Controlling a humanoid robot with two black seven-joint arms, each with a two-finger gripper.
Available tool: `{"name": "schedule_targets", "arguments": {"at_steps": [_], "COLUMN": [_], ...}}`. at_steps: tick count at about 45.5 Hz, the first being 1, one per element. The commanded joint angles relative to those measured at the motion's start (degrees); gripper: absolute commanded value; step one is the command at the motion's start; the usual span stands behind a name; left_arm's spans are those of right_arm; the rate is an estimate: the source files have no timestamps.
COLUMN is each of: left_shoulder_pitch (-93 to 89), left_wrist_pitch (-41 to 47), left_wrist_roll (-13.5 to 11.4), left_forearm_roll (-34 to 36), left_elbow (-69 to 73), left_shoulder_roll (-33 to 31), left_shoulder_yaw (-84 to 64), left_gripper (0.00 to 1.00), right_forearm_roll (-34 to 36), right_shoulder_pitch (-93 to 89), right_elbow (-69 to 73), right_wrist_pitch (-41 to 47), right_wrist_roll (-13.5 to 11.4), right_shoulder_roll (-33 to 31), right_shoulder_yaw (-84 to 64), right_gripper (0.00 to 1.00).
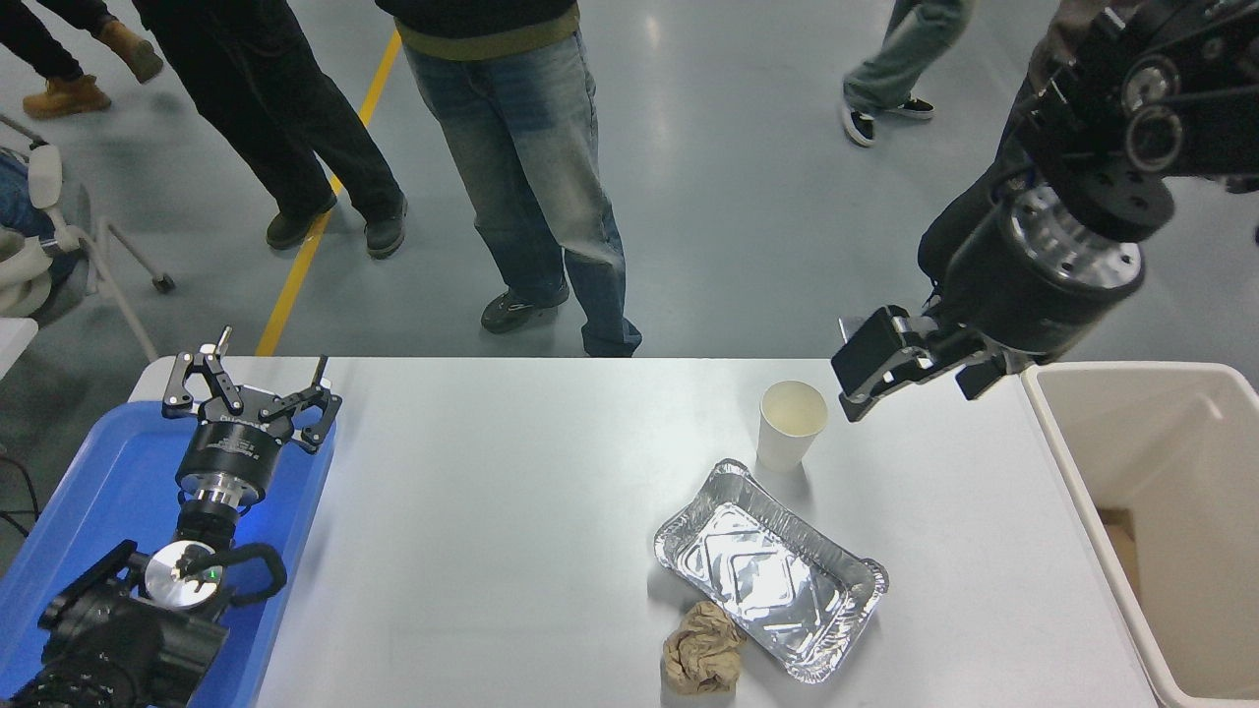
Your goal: Pick up paper cup place in dustbin
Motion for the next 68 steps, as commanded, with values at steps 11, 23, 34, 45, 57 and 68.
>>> {"name": "schedule_targets", "arguments": {"at_steps": [11, 23, 34, 45, 57, 68], "left_shoulder_pitch": [0.0, 0.0, 0.0, 0.0, 0.0, 0.0], "left_wrist_pitch": [0.0, 0.0, 0.0, 0.0, 0.0, 0.0], "left_wrist_roll": [0.1, 0.1, 0.1, 0.1, 0.1, 0.1], "left_forearm_roll": [-0.1, 0.0, 0.0, 0.0, 0.0, 0.0], "left_elbow": [0.0, 0.0, 0.0, 0.0, -0.1, -0.1], "left_shoulder_roll": [0.0, 0.0, 0.0, 0.0, 0.0, 0.0], "left_shoulder_yaw": [0.0, 0.0, 0.0, 0.0, 0.1, 0.1], "left_gripper": [0.99, 0.99, 0.99, 0.99, 0.99, 0.99], "right_forearm_roll": [-2.1, -1.9, -2.5, -4.1, -4.1, -3.9], "right_shoulder_pitch": [-35.6, -43.2, -48.9, -50.9, -51.2, -51.1], "right_elbow": [-29.5, -32.5, -36.9, -37.6, -37.6, -37.7], "right_wrist_pitch": [-20.2, -25.5, -27.7, -28.1, -27.8, -27.8], "right_wrist_roll": [-3.0, -5.2, -7.5, -8.0, -8.4, -9.1], "right_shoulder_roll": [5.8, 5.8, 6.4, 6.4, 6.3, 6.2], "right_shoulder_yaw": [3.7, 5.9, 9.7, 10.9, 12.4, 12.5], "right_gripper": [1.0, 1.0, 0.99, 0.78, 0.17, 0.0]}}
